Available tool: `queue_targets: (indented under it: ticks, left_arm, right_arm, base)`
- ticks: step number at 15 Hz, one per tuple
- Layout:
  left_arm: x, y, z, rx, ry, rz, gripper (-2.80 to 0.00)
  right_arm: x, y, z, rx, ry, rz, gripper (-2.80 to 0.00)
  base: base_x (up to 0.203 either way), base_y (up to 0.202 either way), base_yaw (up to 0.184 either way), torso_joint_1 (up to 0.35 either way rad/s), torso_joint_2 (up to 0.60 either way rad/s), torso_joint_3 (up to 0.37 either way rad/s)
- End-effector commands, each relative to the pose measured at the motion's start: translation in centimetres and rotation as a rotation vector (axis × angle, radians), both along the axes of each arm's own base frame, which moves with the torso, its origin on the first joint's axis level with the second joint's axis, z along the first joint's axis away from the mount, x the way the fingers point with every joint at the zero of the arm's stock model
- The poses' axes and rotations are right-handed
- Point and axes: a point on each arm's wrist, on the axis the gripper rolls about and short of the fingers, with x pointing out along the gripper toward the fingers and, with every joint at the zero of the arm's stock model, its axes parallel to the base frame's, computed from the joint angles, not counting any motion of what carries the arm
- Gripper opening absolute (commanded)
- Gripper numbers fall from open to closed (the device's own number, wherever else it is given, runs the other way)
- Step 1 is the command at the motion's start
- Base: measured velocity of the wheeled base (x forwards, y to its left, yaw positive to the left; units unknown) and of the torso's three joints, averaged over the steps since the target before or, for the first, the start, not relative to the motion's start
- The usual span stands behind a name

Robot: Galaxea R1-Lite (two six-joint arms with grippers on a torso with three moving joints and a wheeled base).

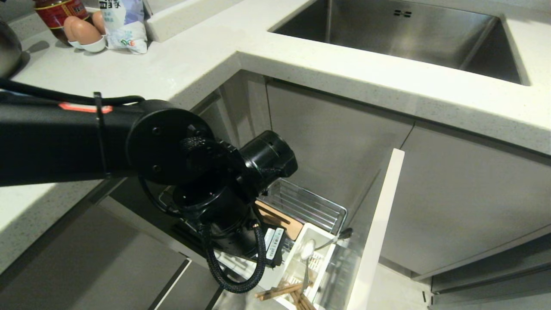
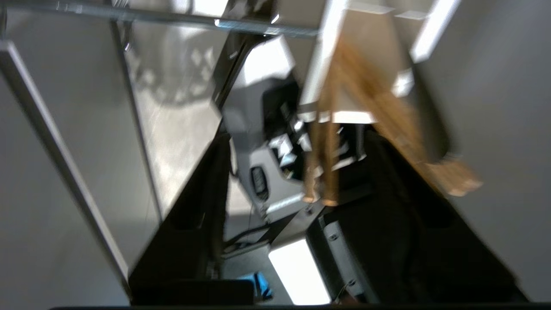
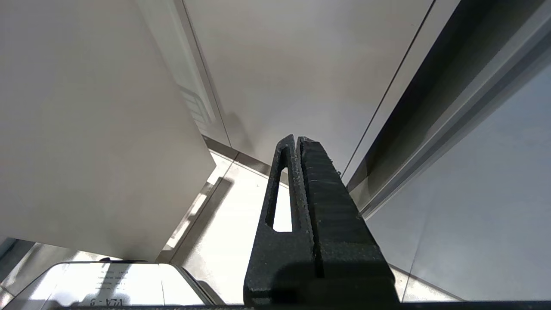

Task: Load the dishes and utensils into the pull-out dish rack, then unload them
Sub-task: Take the chopsticks out of the cupboard

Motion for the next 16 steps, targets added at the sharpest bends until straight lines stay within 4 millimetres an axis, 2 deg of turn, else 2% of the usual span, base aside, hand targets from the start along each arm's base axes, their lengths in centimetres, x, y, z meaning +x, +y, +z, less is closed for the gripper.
queue_targets:
  ticks: [1,8,12,16]
  left_arm:
    - [0.9,-0.3,-1.7,0.072,0.064,0.014,0.00]
    - [2.3,-0.9,-4.0,0.085,0.341,-0.056,0.00]
    - [4.1,-1.5,-6.1,0.071,0.419,-0.033,0.00]
    - [5.3,-1.6,-7.4,0.071,0.453,-0.011,0.00]
  right_arm:
    - [0.0,0.0,0.0,0.000,0.000,0.000,-2.80]
    - [0.0,0.0,0.0,0.000,0.000,-0.001,-2.80]
    - [0.0,0.0,0.0,0.000,0.000,-0.001,-2.80]
    - [0.0,0.0,0.0,0.000,0.000,0.000,-2.80]
  base:
    - [0.000,0.000,0.000,0.000,0.00,0.000]
    - [0.000,0.000,0.000,0.000,0.00,0.000]
    - [0.000,0.000,0.000,0.000,0.00,0.000]
    - [0.000,0.000,0.000,0.000,0.00,0.000]
